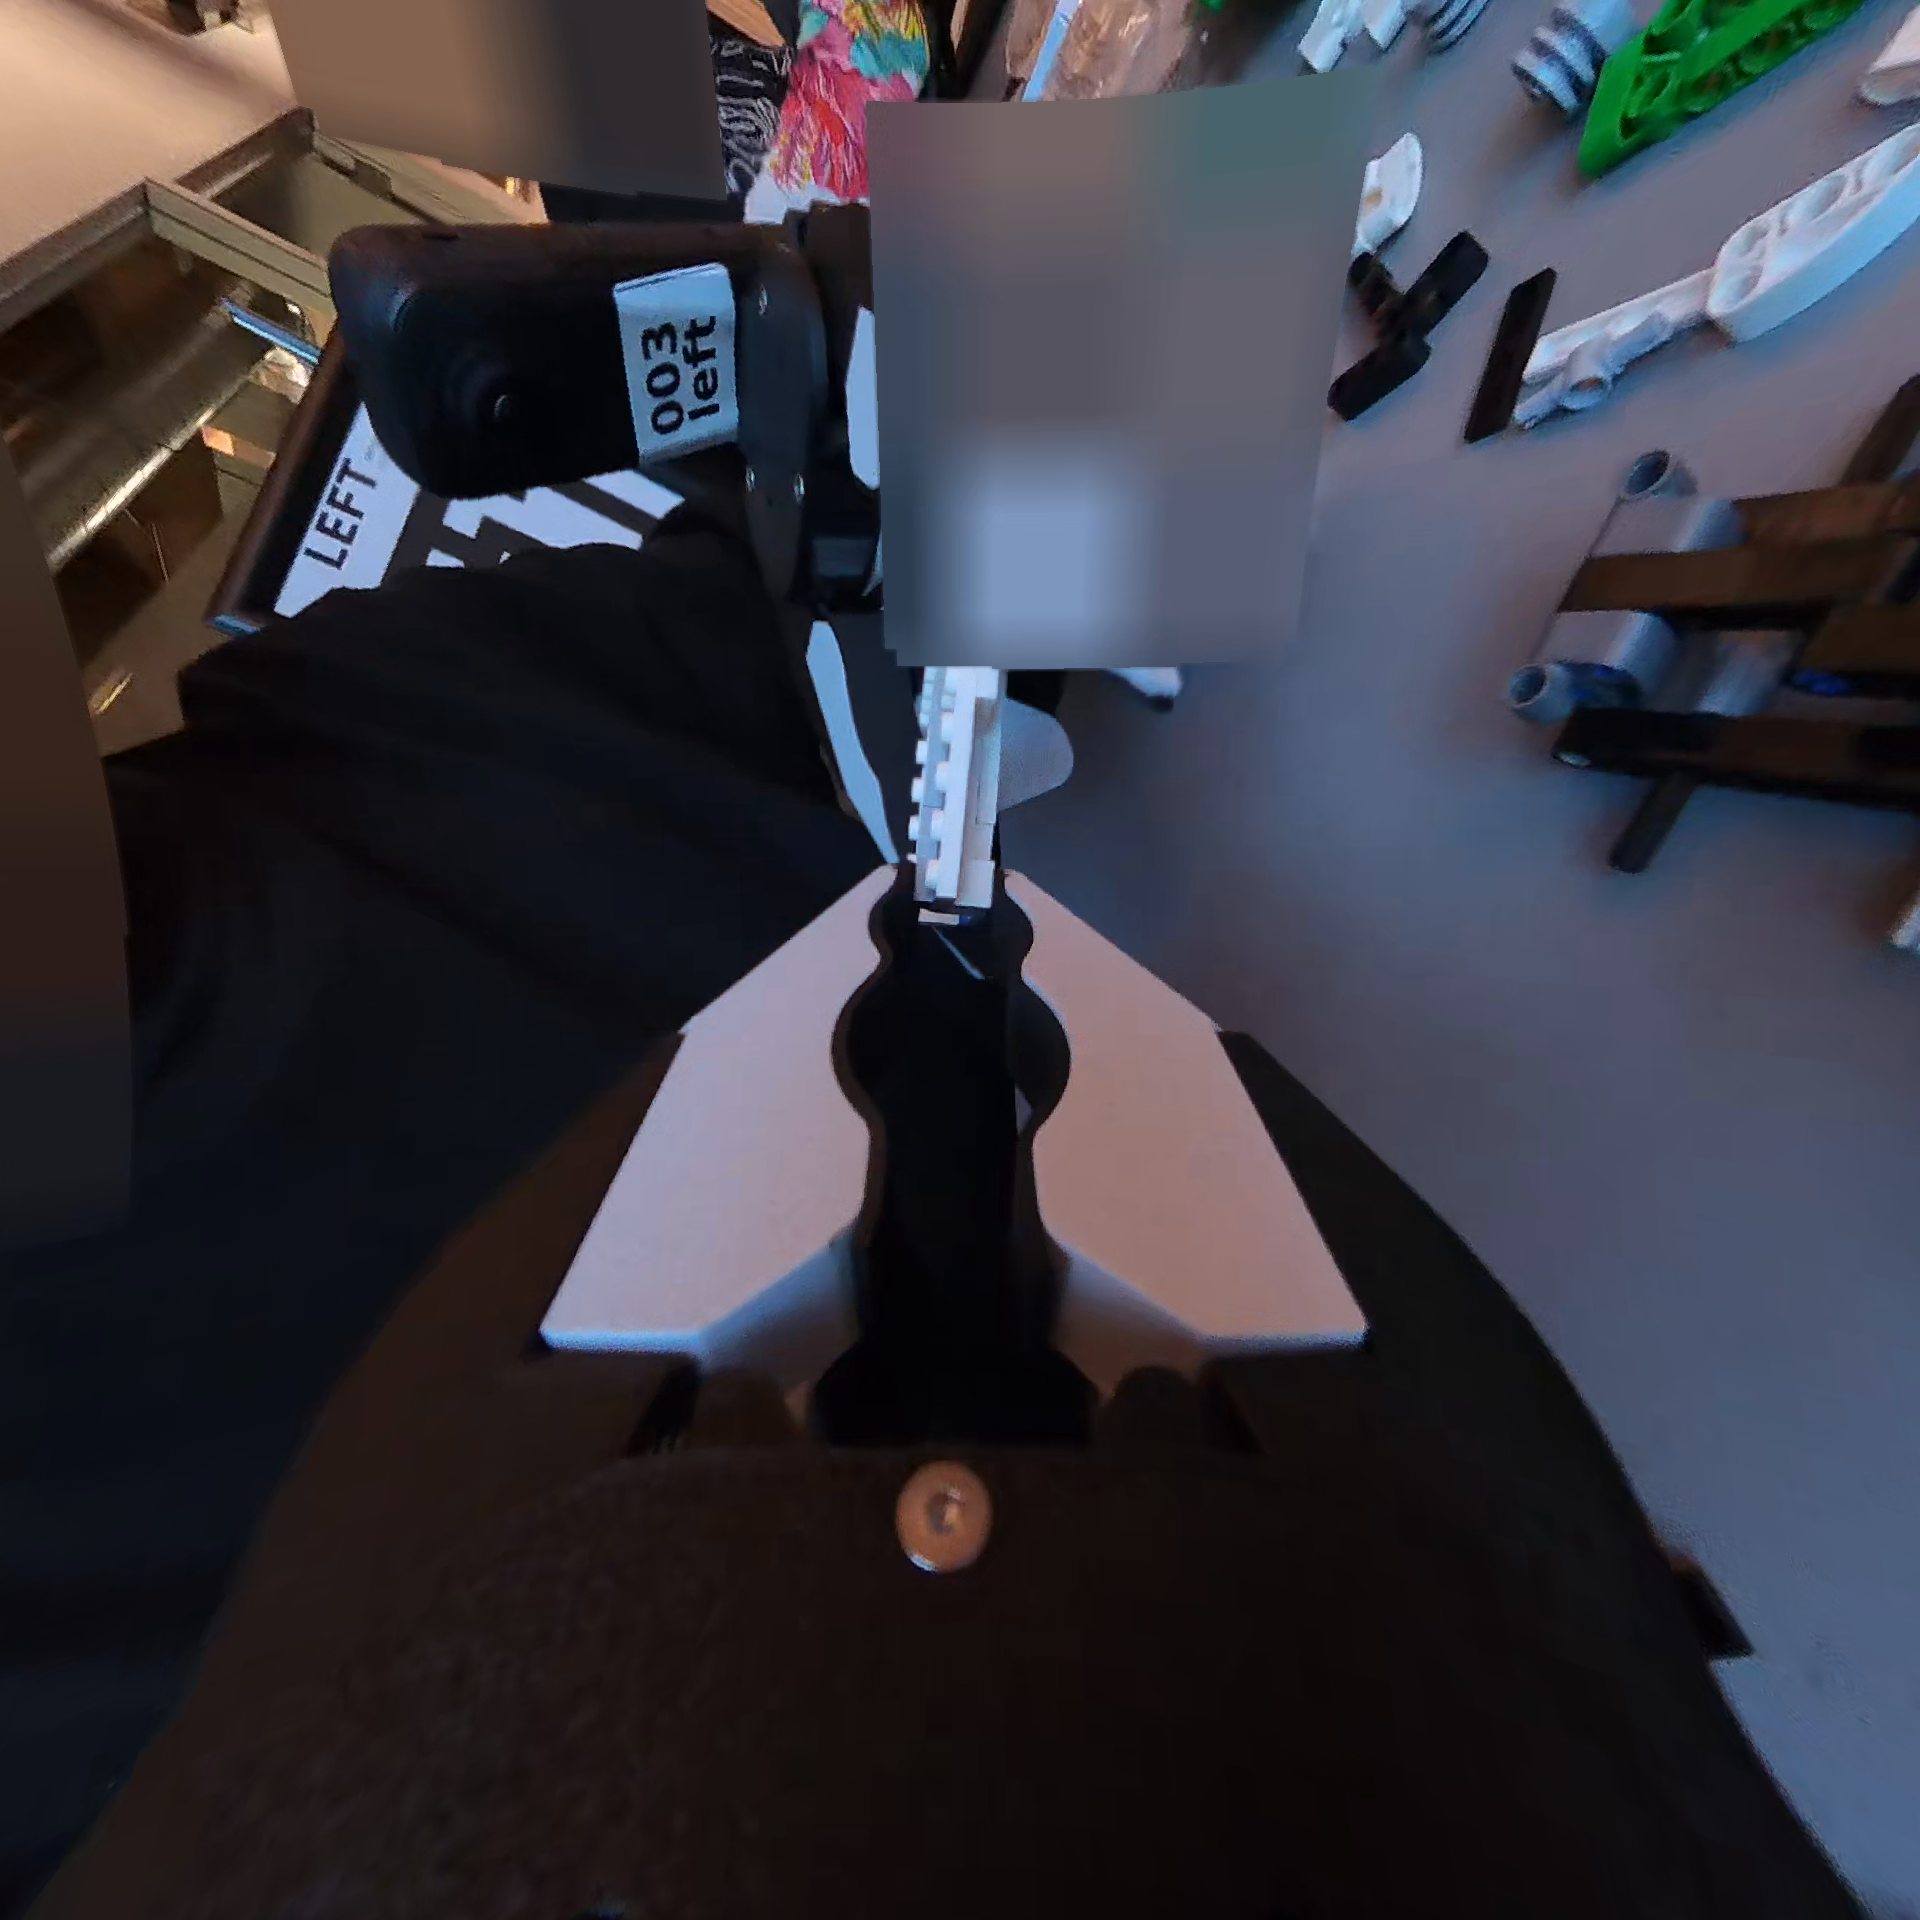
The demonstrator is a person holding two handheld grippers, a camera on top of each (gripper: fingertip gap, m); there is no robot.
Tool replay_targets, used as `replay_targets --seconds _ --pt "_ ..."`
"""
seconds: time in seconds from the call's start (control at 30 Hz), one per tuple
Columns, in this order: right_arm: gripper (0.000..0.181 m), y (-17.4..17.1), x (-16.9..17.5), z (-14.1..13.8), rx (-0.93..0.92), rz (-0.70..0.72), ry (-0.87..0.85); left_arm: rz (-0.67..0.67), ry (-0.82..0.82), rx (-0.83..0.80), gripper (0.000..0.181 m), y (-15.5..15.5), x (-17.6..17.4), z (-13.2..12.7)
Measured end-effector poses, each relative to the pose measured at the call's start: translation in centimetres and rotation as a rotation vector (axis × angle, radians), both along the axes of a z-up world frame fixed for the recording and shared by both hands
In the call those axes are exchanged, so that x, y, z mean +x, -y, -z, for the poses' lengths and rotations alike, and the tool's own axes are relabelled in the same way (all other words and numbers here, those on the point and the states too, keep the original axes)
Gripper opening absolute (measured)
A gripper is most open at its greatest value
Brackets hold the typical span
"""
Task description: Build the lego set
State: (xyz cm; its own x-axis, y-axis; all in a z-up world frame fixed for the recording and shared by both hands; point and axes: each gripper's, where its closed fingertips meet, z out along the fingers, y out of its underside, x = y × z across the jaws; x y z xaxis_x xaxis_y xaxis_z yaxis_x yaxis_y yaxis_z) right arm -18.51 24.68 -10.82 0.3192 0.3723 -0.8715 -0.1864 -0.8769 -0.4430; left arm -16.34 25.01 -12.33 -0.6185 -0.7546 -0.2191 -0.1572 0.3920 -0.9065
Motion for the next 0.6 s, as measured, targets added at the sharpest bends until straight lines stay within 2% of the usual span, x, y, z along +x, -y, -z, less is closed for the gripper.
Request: replay_targets --seconds 0.27,0.43,0.5,0.6 --pt "0.013 -1.1 0.7 -0.7 0.067 0.104 -0.020 -0.048 -0.022 -0.063 0.066 -0.8 0.5 -0.5" --pt "0.025 -0.9 4.4 -1.9 0.216 0.268 0.087 -0.080 -0.023 -0.079 0.066 -1.8 0.9 -0.6" --pt "0.025 -0.2 7.5 -2.3 0.332 0.396 0.229 -0.082 -0.036 -0.083 0.066 -2.0 0.9 -0.3" --pt "0.024 2.1 12.3 -0.2 0.449 0.530 0.622 -0.078 -0.074 -0.086 0.066 -2.0 1.0 0.4"
